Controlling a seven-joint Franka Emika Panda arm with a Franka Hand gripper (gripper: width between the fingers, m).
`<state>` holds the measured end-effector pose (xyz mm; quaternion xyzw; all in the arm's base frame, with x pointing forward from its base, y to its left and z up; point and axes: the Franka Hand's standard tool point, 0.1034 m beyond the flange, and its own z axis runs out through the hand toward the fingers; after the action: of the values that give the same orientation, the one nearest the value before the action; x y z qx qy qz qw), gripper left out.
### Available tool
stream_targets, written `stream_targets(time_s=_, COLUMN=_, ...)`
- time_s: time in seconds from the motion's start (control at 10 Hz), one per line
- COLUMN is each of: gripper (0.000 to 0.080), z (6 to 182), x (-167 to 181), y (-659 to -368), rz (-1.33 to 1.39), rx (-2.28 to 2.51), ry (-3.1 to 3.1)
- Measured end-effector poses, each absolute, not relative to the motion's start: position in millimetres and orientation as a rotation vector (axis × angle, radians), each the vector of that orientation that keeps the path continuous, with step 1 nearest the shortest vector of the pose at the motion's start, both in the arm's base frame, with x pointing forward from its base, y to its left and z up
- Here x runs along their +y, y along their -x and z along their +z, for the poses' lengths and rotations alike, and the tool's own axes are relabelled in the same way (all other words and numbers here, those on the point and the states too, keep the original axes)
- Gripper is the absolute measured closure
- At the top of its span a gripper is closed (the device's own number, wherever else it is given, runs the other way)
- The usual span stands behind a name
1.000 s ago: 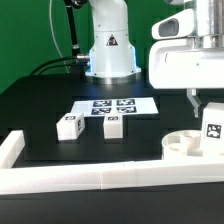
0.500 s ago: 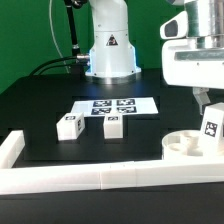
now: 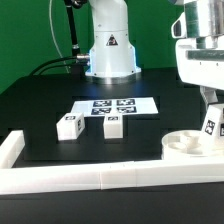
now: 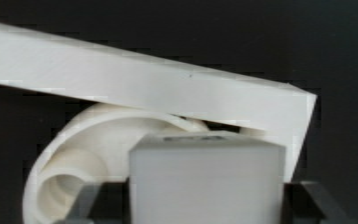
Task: Assemble stool
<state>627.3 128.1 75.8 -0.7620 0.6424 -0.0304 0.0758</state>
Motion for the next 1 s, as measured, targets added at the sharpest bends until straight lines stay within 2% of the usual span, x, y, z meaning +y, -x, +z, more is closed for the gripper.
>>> stream_targets(time_s=0.4, gripper=0.0456, z=74.1, x=141, y=-628, rz=0.009, rx=2.344, ry=1.745)
stream_targets(time_s=0.8, gripper=0.0456, z=77.0, x=142, y=-629, rz=0.033, rx=2.41, ry=1.624)
stream_targets(time_s=0.9, gripper=0.0361, z=76.8, x=142, y=-629, rz=0.033, rx=2.406, ry=1.63)
stream_targets(time_s=1.0, gripper=0.0361, z=76.7, x=143, y=-629, rz=0.033, rx=2.403, ry=1.634)
